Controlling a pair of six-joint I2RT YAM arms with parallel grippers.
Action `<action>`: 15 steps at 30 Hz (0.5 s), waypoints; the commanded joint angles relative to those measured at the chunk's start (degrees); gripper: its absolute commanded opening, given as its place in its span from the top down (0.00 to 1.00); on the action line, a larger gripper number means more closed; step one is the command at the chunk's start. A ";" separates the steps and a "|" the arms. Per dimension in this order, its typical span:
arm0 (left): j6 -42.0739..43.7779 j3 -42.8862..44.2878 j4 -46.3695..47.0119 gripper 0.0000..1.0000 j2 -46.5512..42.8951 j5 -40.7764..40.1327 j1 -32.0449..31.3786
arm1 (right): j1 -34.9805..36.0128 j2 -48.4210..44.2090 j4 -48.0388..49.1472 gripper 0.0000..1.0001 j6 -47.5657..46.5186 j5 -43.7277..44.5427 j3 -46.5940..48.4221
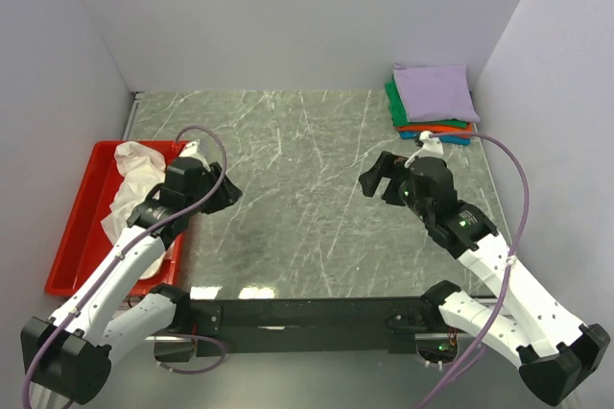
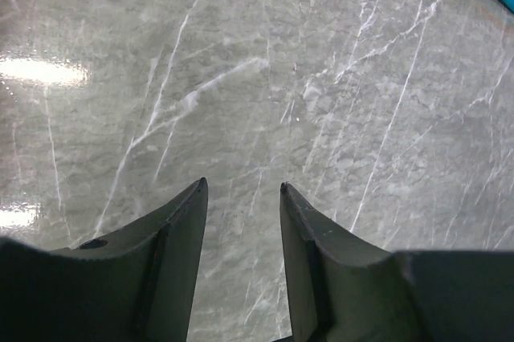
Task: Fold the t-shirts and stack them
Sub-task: Grab the tshirt from the pile
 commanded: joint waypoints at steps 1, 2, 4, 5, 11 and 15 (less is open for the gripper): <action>-2.08 0.79 0.53 0.53 -0.55 -2.60 -0.21 | 0.28 -0.77 0.18 0.04 -1.06 -0.95 -0.68; -2.44 0.88 0.35 0.53 -0.63 -3.12 -0.21 | 0.19 -0.86 0.00 0.04 -1.24 -0.95 -0.85; -3.93 1.58 -1.14 0.52 -0.46 -5.58 -0.21 | 0.28 -1.03 -0.35 0.04 -1.50 -1.21 -1.03; -4.46 2.01 -1.84 0.50 -0.46 -6.55 -0.21 | 0.19 -1.12 -0.61 0.04 -1.76 -1.39 -1.12; -5.08 8.25 -8.52 0.42 2.70 -13.23 1.63 | 0.28 -2.44 0.17 0.04 -2.91 -4.47 -2.61; -4.64 13.52 -12.92 0.35 5.86 -16.83 6.81 | 0.19 -2.35 -0.70 0.04 -3.17 -5.08 -2.70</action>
